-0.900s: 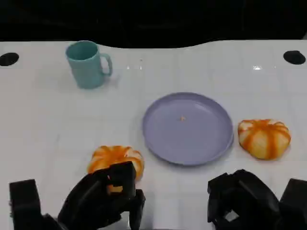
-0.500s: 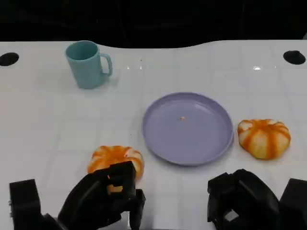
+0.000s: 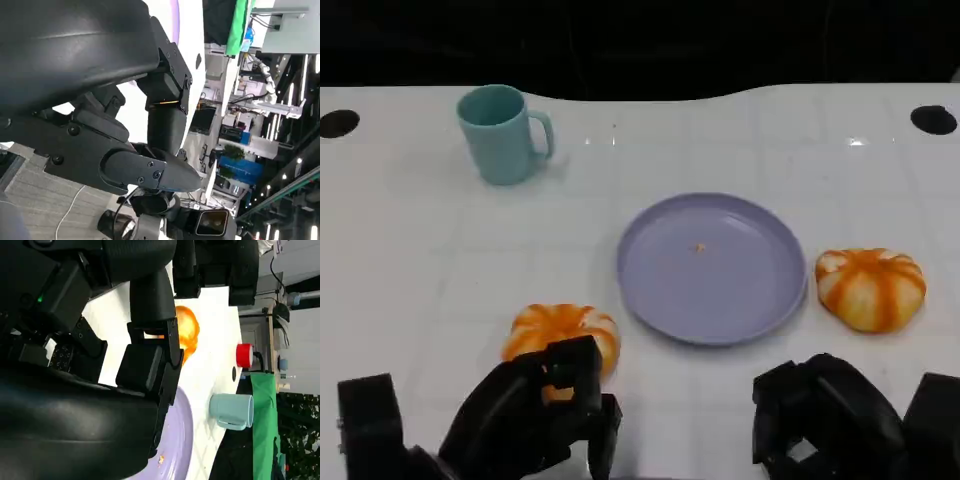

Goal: Grasp the bread from the table and place it into the plate.

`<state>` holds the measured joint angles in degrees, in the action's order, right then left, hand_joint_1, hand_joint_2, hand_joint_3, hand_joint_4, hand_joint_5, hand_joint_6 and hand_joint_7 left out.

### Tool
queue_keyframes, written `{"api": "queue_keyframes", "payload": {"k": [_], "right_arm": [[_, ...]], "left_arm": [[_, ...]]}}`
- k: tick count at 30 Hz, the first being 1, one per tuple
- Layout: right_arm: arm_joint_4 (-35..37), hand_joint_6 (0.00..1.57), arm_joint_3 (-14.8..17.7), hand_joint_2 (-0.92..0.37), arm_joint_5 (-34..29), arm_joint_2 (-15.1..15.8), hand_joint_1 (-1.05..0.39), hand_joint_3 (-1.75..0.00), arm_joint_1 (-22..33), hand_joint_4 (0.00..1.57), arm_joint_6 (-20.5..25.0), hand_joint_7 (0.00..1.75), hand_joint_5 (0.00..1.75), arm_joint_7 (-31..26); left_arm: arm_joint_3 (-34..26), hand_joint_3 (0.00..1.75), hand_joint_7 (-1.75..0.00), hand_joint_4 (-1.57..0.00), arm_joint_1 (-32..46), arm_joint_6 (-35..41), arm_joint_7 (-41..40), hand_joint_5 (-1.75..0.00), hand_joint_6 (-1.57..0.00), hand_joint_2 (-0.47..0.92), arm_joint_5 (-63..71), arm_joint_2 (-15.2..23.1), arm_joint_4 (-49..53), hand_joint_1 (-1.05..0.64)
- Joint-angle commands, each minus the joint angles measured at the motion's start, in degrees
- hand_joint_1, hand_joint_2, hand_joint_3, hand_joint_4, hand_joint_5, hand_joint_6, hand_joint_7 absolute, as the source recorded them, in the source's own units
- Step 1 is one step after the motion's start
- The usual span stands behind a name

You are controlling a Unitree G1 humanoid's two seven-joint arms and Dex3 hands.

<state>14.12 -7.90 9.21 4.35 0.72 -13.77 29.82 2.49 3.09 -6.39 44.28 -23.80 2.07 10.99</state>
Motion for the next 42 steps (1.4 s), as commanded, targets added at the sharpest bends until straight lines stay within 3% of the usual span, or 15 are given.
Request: {"api": "queue_keyframes", "payload": {"k": [1, 10, 13, 19, 26, 32, 38, 42], "right_arm": [[-0.03, 1.57, 0.28, -0.22, -0.05, 0.28, -1.05, -1.09, 0.12, 1.57, -0.49, 0.94, 1.23, -0.07], [0.21, 1.57, 0.13, -0.19, -0.15, 0.05, -1.05, -1.1, -0.08, 1.57, -0.59, 0.95, 1.24, -0.27], [-0.27, 1.57, 0.18, -0.16, 0.22, 0.08, -1.05, -1.13, 0.04, 1.57, 0.58, 0.95, 1.24, -0.23], [0.16, 1.57, 0.0, -0.17, -0.59, 0.11, -1.05, -1.14, -0.22, 1.55, -0.53, 0.94, 1.24, -0.48], [0.12, 1.57, 0.03, -0.16, -0.33, -0.11, -1.05, -1.15, -0.24, 1.55, 0.15, 0.94, 1.25, -0.4], [0.09, 1.57, -0.22, -0.18, -1.15, 0.06, -1.05, -1.14, -0.26, 1.54, -0.35, 0.93, 1.25, -0.72], [0.35, 1.57, -0.23, -0.18, -0.79, 0.04, -1.05, -1.13, -0.48, 1.53, -0.07, 0.92, 1.25, -0.42], [0.36, 1.57, -0.26, -0.17, -0.97, 0.06, -1.05, -1.12, -0.6, 1.53, 0.2, 0.93, 1.25, -0.64]], "left_arm": [[-0.78, 0.16, -1.73, -0.94, -0.52, -0.19, 0.71, -1.75, -0.77, 0.92, -0.97, 0.52, -0.05, -0.7], [-1.21, 0.22, -1.48, -0.84, -0.25, -6.14, -2.56, -1.75, -0.75, 0.92, 2.75, 0.67, -1.36, -0.76], [-1.52, 0.25, -1.32, -0.7, -0.48, -9.19, -3.99, -1.73, -0.67, 0.92, 4.28, 0.76, -2.06, -0.76], [-1.62, 0.27, -0.87, -0.56, -0.44, -14.66, -9.44, -1.41, -0.48, 0.92, 11.73, 2.85, -5.1, -0.7], [-1.67, 0.16, -0.55, -0.41, -0.28, -13.35, -14.42, -1.1, -0.3, 0.92, 17.14, 5.72, -10.4, -0.66], [-1.18, 0.05, -0.24, -0.3, 1.05, -12.33, -20.34, -0.95, -0.35, 0.92, 26.71, 8.77, -15.82, -0.64], [-0.07, 0.05, -0.12, -0.16, 1.78, -9.1, -25.15, -0.87, -0.29, 0.92, 41.26, 13.06, -22.92, -0.67], [1.3, 0.07, -0.05, -0.11, 1.74, -6.3, -26.75, -0.73, -0.23, 0.92, 50.91, 15.53, -27.01, -0.71]]}}
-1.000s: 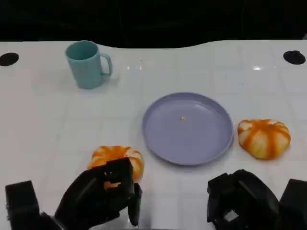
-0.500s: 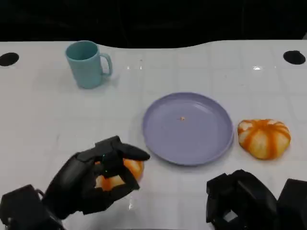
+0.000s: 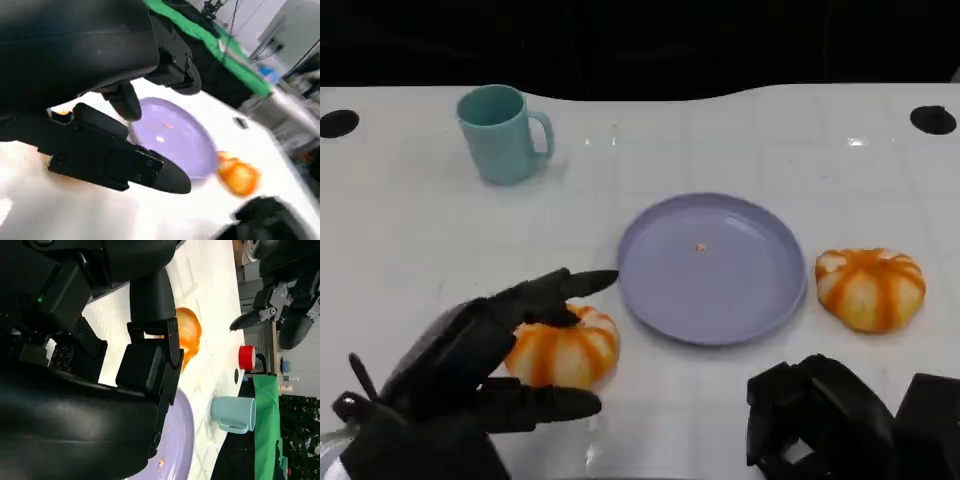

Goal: Grasp the bread from the table and place it into the plate.

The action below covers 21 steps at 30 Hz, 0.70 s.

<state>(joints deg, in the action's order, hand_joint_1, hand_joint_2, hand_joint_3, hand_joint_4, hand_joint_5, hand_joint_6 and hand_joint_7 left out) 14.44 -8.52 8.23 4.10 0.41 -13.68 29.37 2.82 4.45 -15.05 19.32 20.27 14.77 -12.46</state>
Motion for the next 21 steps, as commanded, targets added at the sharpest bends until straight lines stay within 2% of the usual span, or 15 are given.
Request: {"api": "queue_keyframes", "payload": {"k": [1, 8, 15, 21], "right_arm": [[0.22, 1.57, 0.39, -0.17, 0.11, 0.28, -1.05, -1.12, -0.35, 1.53, -0.08, 0.93, 1.25, -0.06], [0.01, 1.57, 0.62, -0.17, 0.72, 0.17, -1.05, -1.12, -0.09, 1.56, 0.14, 0.94, 1.25, 0.18], [-0.36, 1.57, 0.59, -0.17, 0.33, 0.44, -1.05, -1.13, 0.12, 1.57, -0.15, 0.96, 1.24, 0.05], [-0.34, 1.57, 0.83, -0.17, 1.02, 0.22, -1.05, -1.13, 0.31, 1.57, 0.27, 0.95, 1.24, 0.34]], "left_arm": [[1.47, 0.08, -0.04, -0.11, 0.22, 3.35, -1.99, -0.71, -0.23, 0.92, 9.08, 3.15, -4.41, -0.71], [6.16, 0.0, -0.01, -0.16, -1.81, 10.32, -2.93, -0.59, -0.22, 0.85, 26.59, 4.48, -8.31, -0.69], [11.04, 0.0, 0.0, -0.15, -4.28, 15.59, -2.83, -0.54, -0.21, 0.73, 37.83, 3.38, -8.01, -0.59], [14.88, 0.0, 0.0, -0.13, -6.86, 20.35, -1.99, -0.53, -0.22, 0.7, 43.75, 1.89, -4.78, -0.54]]}}
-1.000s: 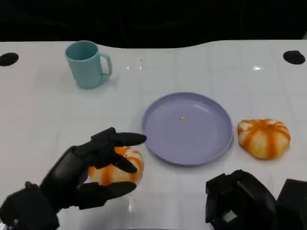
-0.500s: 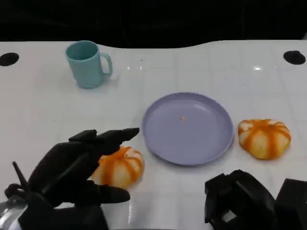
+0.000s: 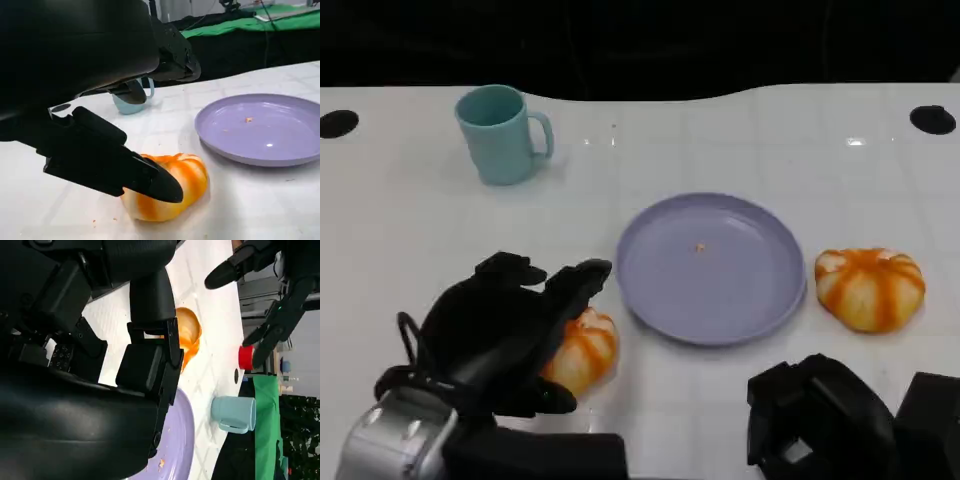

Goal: Grasp the bread from the table and place it into the plate.

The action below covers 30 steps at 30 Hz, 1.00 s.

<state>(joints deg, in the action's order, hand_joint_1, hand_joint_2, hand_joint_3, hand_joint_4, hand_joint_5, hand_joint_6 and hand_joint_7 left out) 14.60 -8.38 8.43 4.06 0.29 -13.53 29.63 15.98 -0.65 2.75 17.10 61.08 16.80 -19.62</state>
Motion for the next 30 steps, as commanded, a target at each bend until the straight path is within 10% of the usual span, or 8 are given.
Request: {"api": "queue_keyframes", "payload": {"k": [1, 24, 28, 30], "right_arm": [[-0.44, 1.57, 0.72, -0.17, 0.88, 0.25, -1.05, -1.13, 0.45, 1.57, -0.04, 0.95, 1.24, 0.18], [-1.96, 1.57, 0.41, -0.17, 0.43, 0.47, -1.05, -1.13, 1.32, 1.56, 0.74, 0.96, 1.25, -0.36], [-2.06, 1.57, 0.53, -0.16, 1.03, 0.27, -1.05, -1.13, 1.37, 1.56, 0.91, 0.96, 1.25, -0.1], [-1.82, 1.57, 0.53, -0.15, 0.85, 0.23, -1.05, -1.14, 1.35, 1.57, 0.42, 0.96, 1.26, -0.2]], "left_arm": [[2.21, 0.0, -0.01, -0.13, -2.12, 3.02, 0.38, -0.53, -0.22, 0.7, 3.47, -0.18, 2.86, -0.54], [11.35, 0.03, -0.02, -0.19, -11.61, 10.59, -1.52, -0.56, -0.24, 0.78, 6.79, -2.96, 24.61, -0.58], [10.79, 0.06, -0.05, -0.37, -12.25, 8.87, -9.91, -0.75, -0.44, 0.84, 3.38, -3.89, 29.41, -0.46], [10.44, 0.12, -0.06, -0.48, -12.21, 6.59, -14.77, -1.33, -0.61, 0.84, 1.2, -3.6, 30.93, -0.38]]}}
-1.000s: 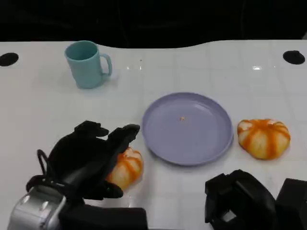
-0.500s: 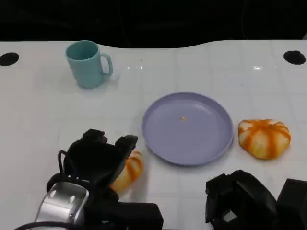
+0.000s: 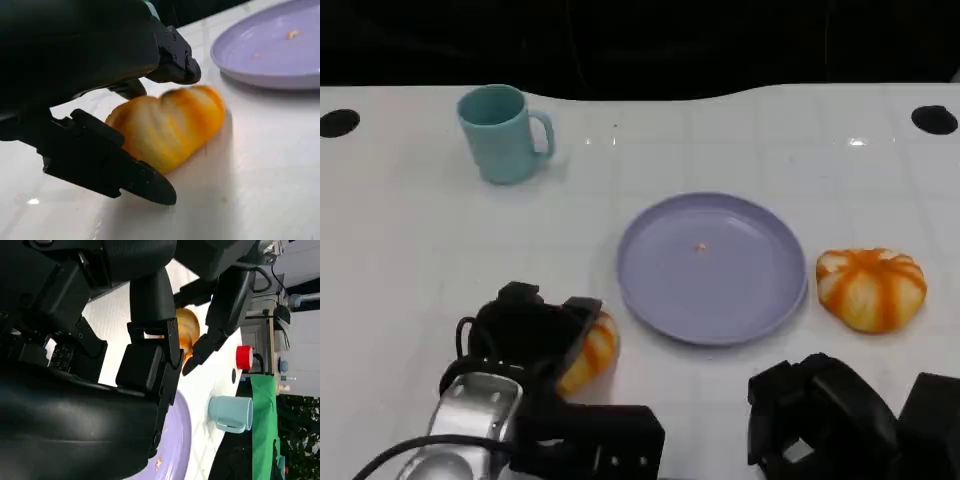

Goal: Grasp the bread from the table and place it into the plate.

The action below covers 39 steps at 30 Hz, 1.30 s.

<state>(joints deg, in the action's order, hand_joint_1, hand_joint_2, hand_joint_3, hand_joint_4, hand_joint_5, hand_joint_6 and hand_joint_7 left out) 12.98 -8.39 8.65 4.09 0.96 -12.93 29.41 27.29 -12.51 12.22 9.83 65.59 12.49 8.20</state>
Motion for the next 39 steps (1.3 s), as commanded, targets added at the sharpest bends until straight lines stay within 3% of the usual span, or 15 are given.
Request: {"api": "queue_keyframes", "payload": {"k": [1, 2, 4, 7, 10, 12, 14, 20, 23, 30, 39], "right_arm": [[-0.09, 1.57, 0.52, -0.15, 0.57, 0.21, -1.05, -1.14, 0.65, 1.57, -0.27, 0.96, 1.26, 0.02], [-0.02, 1.57, 0.52, -0.15, 0.64, 0.2, -1.05, -1.14, 0.59, 1.57, -0.27, 0.96, 1.26, 0.09], [0.02, 1.57, 0.53, -0.15, 0.77, 0.19, -1.05, -1.15, 0.54, 1.57, -0.19, 0.96, 1.25, 0.2], [-0.01, 1.57, 0.59, -0.15, 0.99, 0.19, -1.05, -1.15, 0.65, 1.57, 0.03, 0.96, 1.25, 0.33], [-0.16, 1.57, 0.51, -0.15, 0.82, 0.26, -1.05, -1.15, 0.65, 1.57, 0.23, 0.96, 1.25, 0.11], [-0.61, 1.57, 0.4, -0.13, 0.66, 0.35, -1.05, -1.17, 0.74, 1.57, 0.72, 0.97, 1.26, -0.15], [-0.53, 1.57, 0.37, -0.13, 0.47, 0.44, -1.05, -1.18, 0.75, 1.57, 0.29, 0.97, 1.26, -0.16], [-0.14, 1.57, 0.36, -0.15, 0.42, 0.45, -1.05, -1.16, 0.68, 1.57, -0.52, 0.96, 1.25, 0.01], [0.5, 1.57, 0.33, -0.17, 0.42, 0.37, -1.05, -1.16, 0.62, 1.56, -1.33, 0.96, 1.24, 0.23], [-0.84, 1.57, 0.06, -0.13, 0.18, 0.62, -1.05, -1.2, 1.04, 1.57, -0.33, 0.98, 1.25, -0.25], [-0.03, 1.57, 0.31, -0.16, 0.54, 0.54, -1.05, -1.17, 1.0, 1.56, -0.58, 0.94, 1.24, 0.08]], "left_arm": [[-1.05, 0.17, -0.07, -0.54, -0.33, -4.53, -10.35, -1.53, -0.7, 0.83, -4.48, 0.99, 4.03, -0.35], [-1.09, 0.37, -0.09, -0.63, -0.44, -5.76, -12.58, -1.66, -0.83, 0.76, -5.3, 1.27, 4.95, -0.33], [-0.86, 0.75, -0.09, -0.67, -0.75, -7.01, -15.04, -1.73, -0.93, 0.61, -6.26, 1.7, 6.21, -0.32], [-0.87, 0.94, -0.19, -0.71, -1.14, -10.52, -19.31, -1.74, -1.11, 0.63, -8.33, 2.56, 8.61, -0.3], [-0.49, 1.09, -0.32, -0.78, -1.74, -11.29, -19.8, -1.7, -1.16, 0.59, -9.28, 3.04, 9.86, -0.3], [-0.3, 1.19, -0.58, -0.84, -1.92, -11.92, -20.89, -1.74, -1.11, 0.54, -9.55, 3.25, 10.51, -0.3], [0.0, 1.22, -0.82, -0.88, -1.99, -12.35, -22.57, -1.74, -1.02, 0.51, -9.43, 3.4, 11.21, -0.3], [0.47, 1.14, -1.18, -0.87, -2.03, -13.38, -27.37, -1.75, -0.86, 0.49, -9.06, 3.92, 12.36, -0.31], [0.28, 1.25, -1.42, -0.86, -1.91, -13.94, -28.81, -1.75, -0.75, 0.45, -9.51, 4.14, 12.22, -0.29], [-1.29, 1.42, -1.71, -0.88, -1.43, -15.05, -31.57, -1.75, -0.68, 0.36, -10.44, 5.4, 8.98, -0.24], [-4.3, 1.46, -1.75, -0.9, -1.28, -18.48, -36.44, -1.75, -0.71, 0.38, -12.62, 6.16, 6.42, -0.21]]}}
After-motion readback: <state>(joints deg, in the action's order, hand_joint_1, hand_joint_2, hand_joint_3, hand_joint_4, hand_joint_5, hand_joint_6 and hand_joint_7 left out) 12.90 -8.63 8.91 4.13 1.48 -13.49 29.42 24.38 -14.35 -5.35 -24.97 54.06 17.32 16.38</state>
